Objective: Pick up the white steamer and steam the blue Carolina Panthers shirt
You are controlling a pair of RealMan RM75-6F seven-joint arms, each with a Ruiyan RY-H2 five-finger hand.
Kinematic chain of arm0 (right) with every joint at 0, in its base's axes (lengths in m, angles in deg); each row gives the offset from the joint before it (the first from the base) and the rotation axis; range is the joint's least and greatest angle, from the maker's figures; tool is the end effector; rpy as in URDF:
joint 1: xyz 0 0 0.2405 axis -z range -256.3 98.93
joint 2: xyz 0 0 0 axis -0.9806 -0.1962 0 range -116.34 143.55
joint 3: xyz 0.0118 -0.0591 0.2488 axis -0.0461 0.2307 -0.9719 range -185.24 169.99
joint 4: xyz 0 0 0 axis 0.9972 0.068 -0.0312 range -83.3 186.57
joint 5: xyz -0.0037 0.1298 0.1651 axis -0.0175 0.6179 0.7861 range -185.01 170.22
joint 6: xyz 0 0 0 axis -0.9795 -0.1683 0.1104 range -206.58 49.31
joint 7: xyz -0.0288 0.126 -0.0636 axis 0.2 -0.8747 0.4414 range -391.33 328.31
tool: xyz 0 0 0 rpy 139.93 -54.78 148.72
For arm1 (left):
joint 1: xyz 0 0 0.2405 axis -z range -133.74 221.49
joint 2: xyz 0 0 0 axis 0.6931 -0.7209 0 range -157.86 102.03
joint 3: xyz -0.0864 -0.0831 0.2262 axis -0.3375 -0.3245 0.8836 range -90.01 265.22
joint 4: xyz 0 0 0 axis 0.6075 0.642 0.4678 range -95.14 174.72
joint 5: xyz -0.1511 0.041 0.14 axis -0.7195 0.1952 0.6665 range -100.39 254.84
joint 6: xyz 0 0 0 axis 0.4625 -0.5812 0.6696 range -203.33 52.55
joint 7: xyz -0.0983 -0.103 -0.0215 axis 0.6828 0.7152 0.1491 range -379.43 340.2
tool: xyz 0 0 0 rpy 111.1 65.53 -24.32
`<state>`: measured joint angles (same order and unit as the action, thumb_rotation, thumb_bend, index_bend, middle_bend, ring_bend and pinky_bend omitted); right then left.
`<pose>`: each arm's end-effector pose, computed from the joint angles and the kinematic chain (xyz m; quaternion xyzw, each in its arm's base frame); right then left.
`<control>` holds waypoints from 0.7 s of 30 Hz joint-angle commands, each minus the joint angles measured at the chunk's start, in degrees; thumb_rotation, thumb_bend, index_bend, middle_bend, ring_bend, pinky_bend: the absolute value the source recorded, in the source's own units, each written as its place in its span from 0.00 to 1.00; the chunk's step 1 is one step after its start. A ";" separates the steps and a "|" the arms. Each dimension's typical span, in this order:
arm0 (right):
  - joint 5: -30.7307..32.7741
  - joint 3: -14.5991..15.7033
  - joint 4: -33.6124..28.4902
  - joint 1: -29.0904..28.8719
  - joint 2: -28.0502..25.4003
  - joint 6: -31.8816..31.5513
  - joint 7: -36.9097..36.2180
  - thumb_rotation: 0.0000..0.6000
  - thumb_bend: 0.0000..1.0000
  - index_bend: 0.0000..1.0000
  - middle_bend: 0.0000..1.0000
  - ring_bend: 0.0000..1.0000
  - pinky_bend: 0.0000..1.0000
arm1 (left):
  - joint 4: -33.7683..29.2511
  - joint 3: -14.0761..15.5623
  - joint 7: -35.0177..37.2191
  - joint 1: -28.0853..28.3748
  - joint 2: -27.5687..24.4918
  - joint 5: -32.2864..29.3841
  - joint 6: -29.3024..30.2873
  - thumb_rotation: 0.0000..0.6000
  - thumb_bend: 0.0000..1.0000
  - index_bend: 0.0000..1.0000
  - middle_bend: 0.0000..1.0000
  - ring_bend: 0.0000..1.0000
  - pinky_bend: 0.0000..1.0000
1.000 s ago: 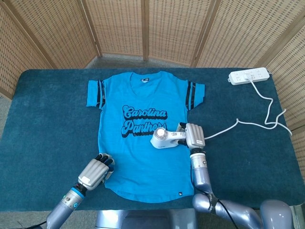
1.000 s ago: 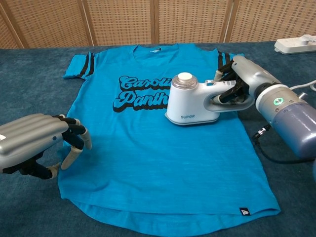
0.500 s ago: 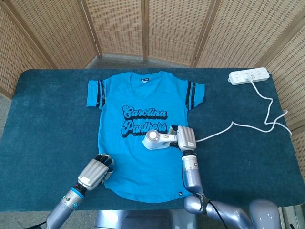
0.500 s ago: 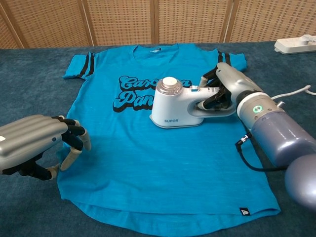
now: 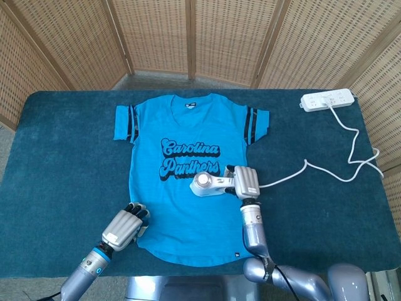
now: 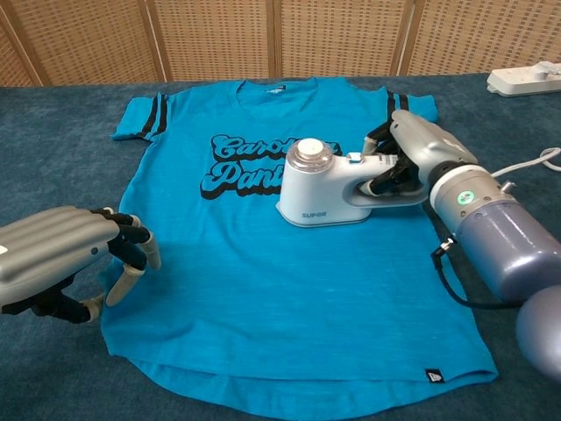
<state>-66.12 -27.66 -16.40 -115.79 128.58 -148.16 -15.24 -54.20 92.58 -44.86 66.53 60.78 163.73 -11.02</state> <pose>-0.1378 -0.3326 -0.0837 0.5475 -0.5094 0.4597 0.4791 -0.1913 0.1942 -0.0363 -0.7963 -0.3485 -0.3426 0.3565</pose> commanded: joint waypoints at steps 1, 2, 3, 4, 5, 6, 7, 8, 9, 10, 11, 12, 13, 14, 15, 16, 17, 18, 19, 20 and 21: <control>-0.24 0.08 -0.17 0.39 -0.54 -0.27 0.43 1.00 0.37 0.70 0.70 0.72 0.67 | 0.06 0.02 -0.03 0.00 0.03 0.04 -0.02 1.00 0.45 0.71 0.35 0.23 0.19; -0.29 0.08 -0.22 0.48 -0.70 -0.33 0.50 1.00 0.37 0.70 0.70 0.72 0.67 | 0.09 0.01 -0.04 0.00 0.05 0.04 -0.01 1.00 0.45 0.71 0.35 0.23 0.19; -0.38 0.08 -0.29 0.60 -0.92 -0.42 0.60 1.00 0.37 0.70 0.70 0.72 0.67 | 0.10 0.01 -0.05 -0.02 0.04 0.04 0.01 1.00 0.45 0.71 0.35 0.23 0.19; -0.44 0.08 -0.34 0.73 -1.15 -0.49 0.75 1.00 0.37 0.70 0.70 0.72 0.67 | 0.12 0.00 -0.06 -0.03 0.04 0.02 0.02 1.00 0.45 0.71 0.35 0.23 0.19; -0.51 0.09 -0.38 0.80 -1.31 -0.55 0.87 1.00 0.37 0.70 0.70 0.72 0.67 | 0.13 -0.02 -0.07 -0.03 0.04 0.01 0.03 1.00 0.45 0.71 0.35 0.23 0.19; -0.63 0.11 -0.43 0.90 -1.55 -0.65 1.05 1.00 0.37 0.70 0.70 0.72 0.67 | 0.15 -0.03 -0.09 -0.05 0.04 0.00 0.05 1.00 0.45 0.71 0.35 0.23 0.19; -0.73 0.13 -0.46 0.96 -1.73 -0.71 1.17 1.00 0.37 0.70 0.70 0.72 0.67 | 0.16 -0.03 -0.10 -0.06 0.05 -0.01 0.06 1.00 0.45 0.71 0.35 0.23 0.19; -0.84 0.16 -0.49 1.05 -2.01 -0.77 1.38 1.00 0.37 0.70 0.70 0.72 0.67 | 0.16 -0.04 -0.10 -0.07 0.05 0.00 0.08 1.00 0.45 0.71 0.35 0.23 0.19; -0.92 0.14 -0.52 1.15 -2.29 -0.84 1.53 1.00 0.37 0.70 0.70 0.72 0.67 | 0.15 -0.05 -0.11 -0.08 0.05 0.01 0.11 1.00 0.45 0.71 0.35 0.23 0.19; -0.94 0.11 -0.52 1.24 -2.48 -0.90 1.62 1.00 0.37 0.70 0.70 0.72 0.67 | 0.15 -0.05 -0.12 -0.09 0.04 0.02 0.13 1.00 0.45 0.71 0.35 0.23 0.19; -0.93 0.06 -0.60 1.37 -2.75 -0.91 1.66 1.00 0.37 0.70 0.70 0.72 0.67 | 0.16 -0.05 -0.13 -0.10 0.04 0.02 0.13 1.00 0.45 0.71 0.35 0.23 0.19; -0.88 -0.01 -0.70 1.50 -2.99 -0.91 1.65 1.00 0.37 0.70 0.70 0.72 0.67 | 0.16 -0.04 -0.13 -0.10 0.05 0.01 0.11 1.00 0.45 0.71 0.35 0.23 0.19; -0.87 -0.04 -0.78 1.57 -3.13 -0.86 1.63 1.00 0.37 0.70 0.70 0.72 0.67 | 0.16 -0.05 -0.15 -0.10 0.06 0.01 0.11 1.00 0.45 0.71 0.35 0.23 0.19; -0.83 -0.05 -0.89 1.66 -3.28 -0.79 1.61 1.00 0.37 0.70 0.70 0.72 0.67 | 0.20 -0.07 -0.16 -0.08 0.10 -0.01 0.07 1.00 0.45 0.71 0.35 0.23 0.19; -0.84 -0.03 -0.95 1.69 -3.33 -0.71 1.60 1.00 0.37 0.70 0.70 0.72 0.67 | 0.19 -0.08 -0.18 -0.06 0.14 -0.02 0.03 1.00 0.45 0.71 0.35 0.23 0.19; -0.88 0.07 -0.98 1.69 -3.35 -0.56 1.67 1.00 0.37 0.70 0.70 0.72 0.67 | 0.18 -0.08 -0.20 -0.05 0.19 -0.02 0.00 1.00 0.45 0.71 0.35 0.23 0.19; -0.93 0.12 -0.99 1.64 -3.27 -0.45 1.73 1.00 0.37 0.70 0.70 0.72 0.67 | 0.19 -0.08 -0.24 -0.06 0.23 0.00 0.01 1.00 0.45 0.71 0.35 0.23 0.19; -0.96 0.16 -0.98 1.56 -3.17 -0.34 1.81 1.00 0.37 0.70 0.70 0.72 0.67 | 0.19 -0.08 -0.26 -0.06 0.25 0.01 0.01 1.00 0.45 0.71 0.35 0.23 0.19; -1.02 0.21 -0.96 1.42 -2.99 -0.19 1.98 1.00 0.37 0.70 0.70 0.72 0.67 | 0.15 -0.08 -0.25 -0.08 0.29 0.00 0.02 1.00 0.45 0.71 0.35 0.23 0.19; -1.07 0.26 -0.93 1.23 -2.79 -0.02 2.23 1.00 0.37 0.70 0.70 0.72 0.67 | 0.15 -0.08 -0.24 -0.09 0.30 -0.01 0.04 1.00 0.45 0.71 0.35 0.23 0.19; -1.07 0.29 -0.88 1.05 -2.60 0.11 2.57 1.00 0.37 0.70 0.70 0.72 0.67 | 0.15 -0.08 -0.25 -0.10 0.31 -0.01 0.05 1.00 0.45 0.71 0.35 0.23 0.19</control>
<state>-67.15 -27.43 -17.33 -114.58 125.82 -148.19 -12.88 -54.06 92.50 -45.11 66.42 61.08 163.70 -10.97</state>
